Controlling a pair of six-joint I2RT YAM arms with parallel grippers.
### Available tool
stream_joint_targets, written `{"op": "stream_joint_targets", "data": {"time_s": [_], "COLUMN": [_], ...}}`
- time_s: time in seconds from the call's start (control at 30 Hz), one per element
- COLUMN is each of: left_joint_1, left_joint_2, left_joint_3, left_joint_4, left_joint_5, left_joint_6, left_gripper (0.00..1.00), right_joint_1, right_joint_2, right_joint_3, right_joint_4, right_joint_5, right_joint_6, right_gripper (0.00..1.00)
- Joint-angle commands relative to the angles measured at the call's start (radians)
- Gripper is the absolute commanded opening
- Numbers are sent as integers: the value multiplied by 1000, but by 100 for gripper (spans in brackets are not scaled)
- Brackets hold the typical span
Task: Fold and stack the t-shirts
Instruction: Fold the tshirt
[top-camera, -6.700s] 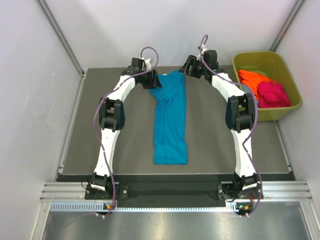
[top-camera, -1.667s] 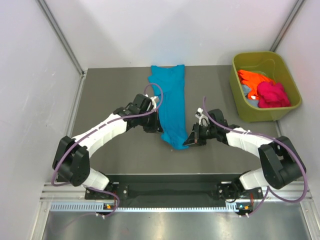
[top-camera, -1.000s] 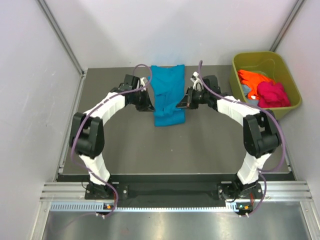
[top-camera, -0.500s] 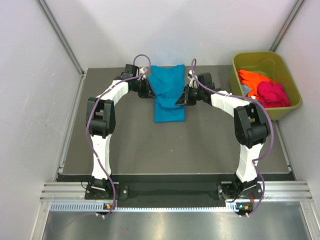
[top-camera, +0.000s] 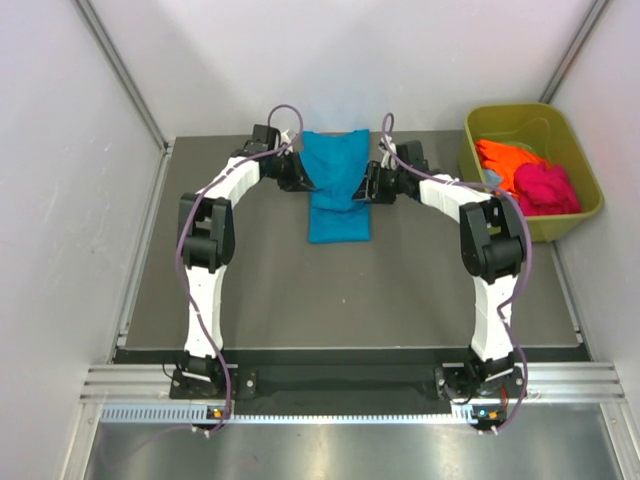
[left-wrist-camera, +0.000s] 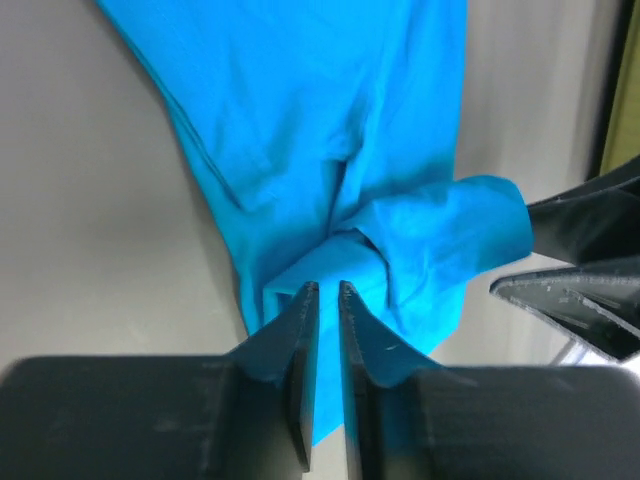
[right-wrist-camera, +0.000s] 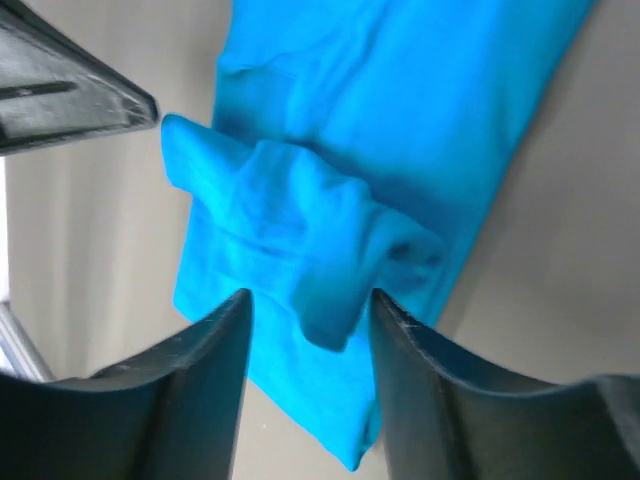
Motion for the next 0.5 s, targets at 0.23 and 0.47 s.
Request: {"op": "stream_joint_targets", "data": {"time_s": [0.23, 0.47], "left_joint_1": [40, 40], "left_joint_2": [-183, -275], "left_joint_3": [37, -242], "left_joint_4": [-153, -244], "left_joint_5": [-21, 37], "left_joint_6": [120, 88], "left_gripper": [29, 31], "right_joint_1": [-27, -27], "right_joint_2": [-171, -256], "right_joint_3": [8, -184], "right_joint_4": [-27, -22], "right_joint_5": [13, -57], "right_joint_6": [-69, 17], "right_gripper": [54, 52]}}
